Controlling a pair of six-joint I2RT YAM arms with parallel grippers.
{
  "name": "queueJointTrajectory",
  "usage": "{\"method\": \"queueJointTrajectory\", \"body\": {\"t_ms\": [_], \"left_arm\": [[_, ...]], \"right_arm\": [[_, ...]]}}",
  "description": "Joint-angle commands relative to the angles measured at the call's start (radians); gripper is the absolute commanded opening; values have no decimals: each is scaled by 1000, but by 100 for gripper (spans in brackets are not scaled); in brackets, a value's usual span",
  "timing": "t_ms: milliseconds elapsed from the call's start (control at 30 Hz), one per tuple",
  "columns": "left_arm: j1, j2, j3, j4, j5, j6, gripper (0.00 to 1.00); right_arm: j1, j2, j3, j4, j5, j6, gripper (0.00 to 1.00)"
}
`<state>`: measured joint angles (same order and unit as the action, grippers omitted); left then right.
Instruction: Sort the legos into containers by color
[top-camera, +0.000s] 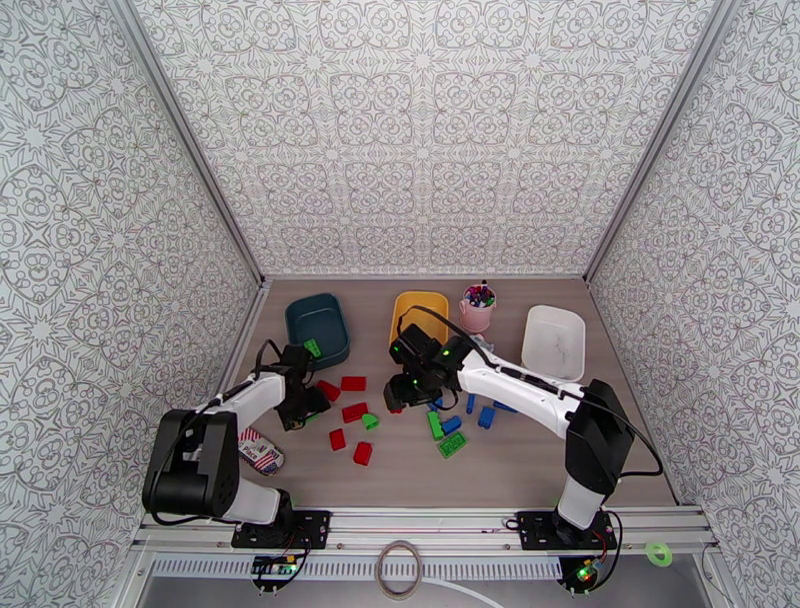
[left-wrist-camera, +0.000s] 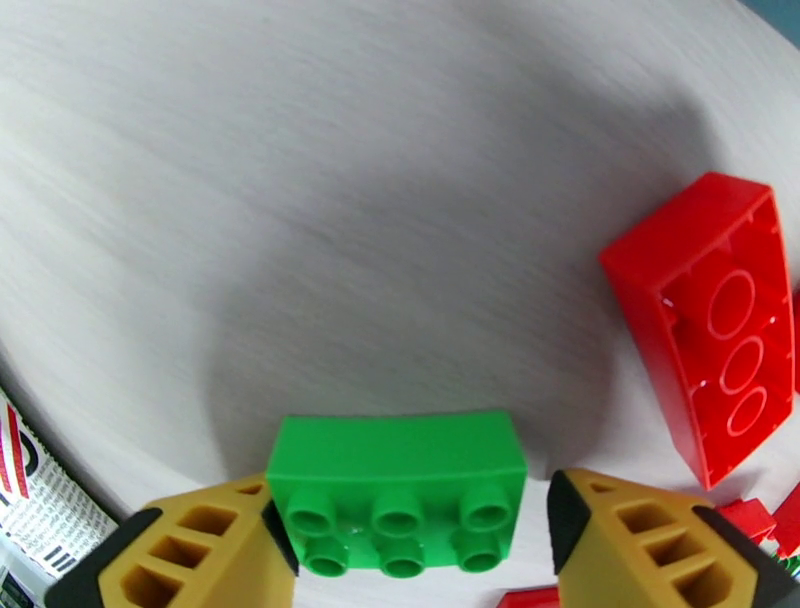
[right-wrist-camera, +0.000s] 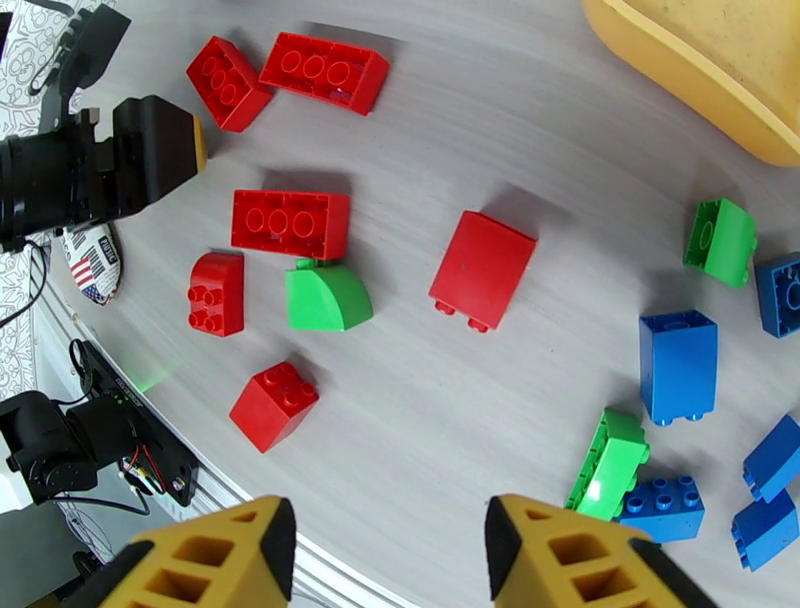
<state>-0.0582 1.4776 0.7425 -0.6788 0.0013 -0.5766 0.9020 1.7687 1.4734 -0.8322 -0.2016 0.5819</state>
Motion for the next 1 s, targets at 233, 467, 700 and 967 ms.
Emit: {"method": "queueJointTrajectory", "body": {"t_ms": [233, 467, 700, 967], "left_arm": [[20, -6, -30, 59, 128, -34, 55], [9, -105, -11, 5, 136, -58, 48], [-15, -247, 32, -80, 141, -89, 46], [0, -253, 187, -137, 158, -68, 46]], "right_arm": [[8, 2, 9, 12, 6, 24, 53], [8, 34, 66, -3, 6, 8, 56], [7, 134, 223, -36, -21, -28, 57], [3, 328, 557, -126, -35, -48, 62]]}}
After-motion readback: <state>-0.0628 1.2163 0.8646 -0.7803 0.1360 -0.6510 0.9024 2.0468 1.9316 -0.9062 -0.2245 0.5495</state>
